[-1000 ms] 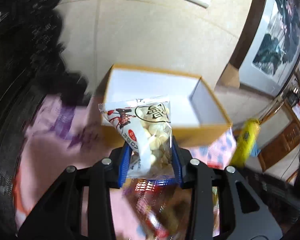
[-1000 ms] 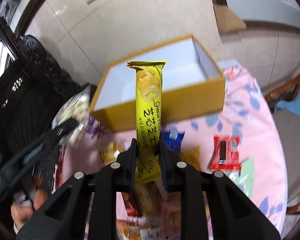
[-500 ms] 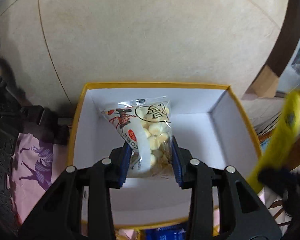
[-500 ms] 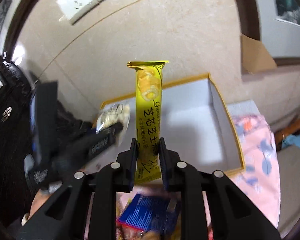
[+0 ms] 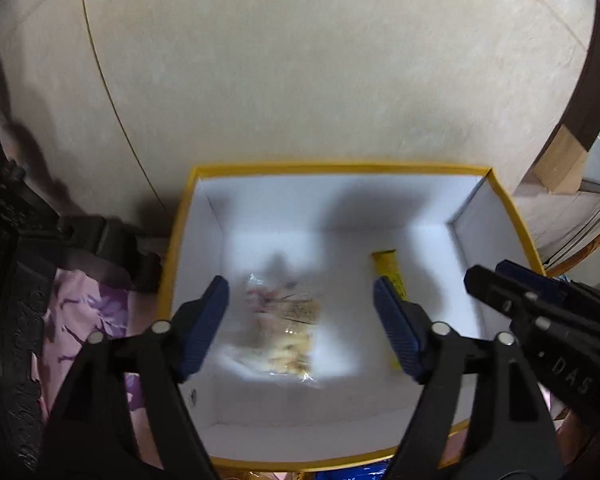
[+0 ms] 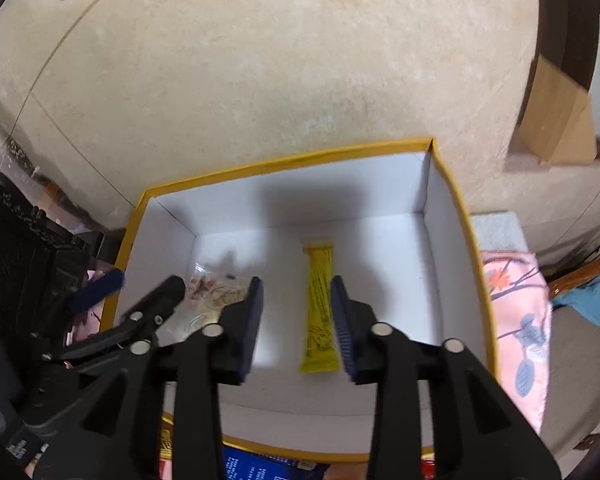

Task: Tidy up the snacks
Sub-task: 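Carry both snacks into the yellow box and open both tools, then grasp the dark duck-neck snack with left tool while right tool grasps a bread bag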

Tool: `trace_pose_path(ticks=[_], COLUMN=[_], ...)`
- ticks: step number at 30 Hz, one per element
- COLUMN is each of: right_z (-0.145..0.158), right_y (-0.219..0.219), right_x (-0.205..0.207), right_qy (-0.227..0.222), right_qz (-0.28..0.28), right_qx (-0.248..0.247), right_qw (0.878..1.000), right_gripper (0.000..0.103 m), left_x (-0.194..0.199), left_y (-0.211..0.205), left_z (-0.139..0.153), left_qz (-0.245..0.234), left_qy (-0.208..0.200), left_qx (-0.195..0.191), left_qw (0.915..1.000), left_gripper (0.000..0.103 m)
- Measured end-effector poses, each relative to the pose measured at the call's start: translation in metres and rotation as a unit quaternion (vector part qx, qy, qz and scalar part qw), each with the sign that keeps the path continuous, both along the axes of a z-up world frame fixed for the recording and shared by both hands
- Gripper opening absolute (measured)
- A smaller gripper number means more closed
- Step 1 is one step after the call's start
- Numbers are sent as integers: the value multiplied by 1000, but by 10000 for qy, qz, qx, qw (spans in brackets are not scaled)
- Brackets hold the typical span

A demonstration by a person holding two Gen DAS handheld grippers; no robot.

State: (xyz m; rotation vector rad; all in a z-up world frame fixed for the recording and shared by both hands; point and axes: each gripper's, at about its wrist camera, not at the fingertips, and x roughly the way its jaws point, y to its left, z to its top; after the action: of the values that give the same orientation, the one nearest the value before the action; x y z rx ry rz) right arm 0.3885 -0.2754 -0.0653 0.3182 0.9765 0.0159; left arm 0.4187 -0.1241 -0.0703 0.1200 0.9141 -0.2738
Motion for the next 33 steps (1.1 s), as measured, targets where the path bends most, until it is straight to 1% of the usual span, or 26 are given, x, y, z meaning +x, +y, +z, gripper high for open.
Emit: trace_pose_path(ticks=[1, 3, 4, 7, 9, 12, 13, 16, 19, 22, 24, 26, 27, 28, 29, 31, 33], right_z=[0, 5, 7, 14, 21, 21, 20, 8, -6, -20, -33, -45, -48, -52, -57, -65, -73], right_y=[-1, -3, -4, -7, -2, 4, 7, 28, 48, 70, 83, 98, 107, 115, 126, 138, 152], right_x=[-2, -13, -18, -44, -65, -108, -120, -173, -214, -255, -277, -294, -302, -308, -315, -321, -325], right_qy=[-16, -31, -56, -167, -258, -337, -362, -321, -215, -110, 16, 72, 40, -8, -69, -102, -143], right_qz=[1, -2, 5, 92, 219, 534, 608, 1085, 1489, 1860, 2048, 2403, 2606, 2810, 3136, 3551, 4075], right_qx=[-3, 87, 149, 186, 261, 332, 341, 325, 368, 423, 475, 379, 230, 37, -252, -590, -1026], right_qw=[10000, 10000, 9999, 9996, 9991, 9975, 9969, 9930, 9879, 9816, 9776, 9699, 9652, 9597, 9492, 9329, 9073], right_gripper=[40, 41, 43, 47, 47, 47, 47, 47, 47, 47, 48, 55, 57, 61, 62, 62, 62], left_x=[-1, -10, -14, -38, -60, -97, -106, -145, -181, -216, -236, -251, -256, -264, -268, -279, -290], left_y=[0, 3, 4, 17, 27, 43, 48, 70, 93, 115, 135, 151, 156, 164, 167, 174, 179], left_z=[2, 13, 15, 26, 29, 27, 26, 15, 0, -18, -31, -39, -41, -42, -42, -41, -41], left_qz=[3, 57, 72, 88, 79, 125, 156, 270, 307, 401, 501, 602, 639, 682, 705, 733, 726], left_qy=[-33, -191, -231, -342, -412, -441, -441, -377, -167, 9, 218, 348, 376, 396, 389, 343, 314], left_qx=[29, 104, 108, 30, 0, 46, 74, 84, 30, 165, 180, 232, 230, 205, 204, 231, 293], left_qw=[10000, 9997, 9996, 9994, 9991, 9989, 9989, 9989, 9994, 9991, 9983, 9973, 9970, 9967, 9965, 9965, 9964], left_gripper=[81, 90, 91, 93, 93, 93, 93, 93, 93, 93, 93, 93, 93, 93, 93, 93, 93])
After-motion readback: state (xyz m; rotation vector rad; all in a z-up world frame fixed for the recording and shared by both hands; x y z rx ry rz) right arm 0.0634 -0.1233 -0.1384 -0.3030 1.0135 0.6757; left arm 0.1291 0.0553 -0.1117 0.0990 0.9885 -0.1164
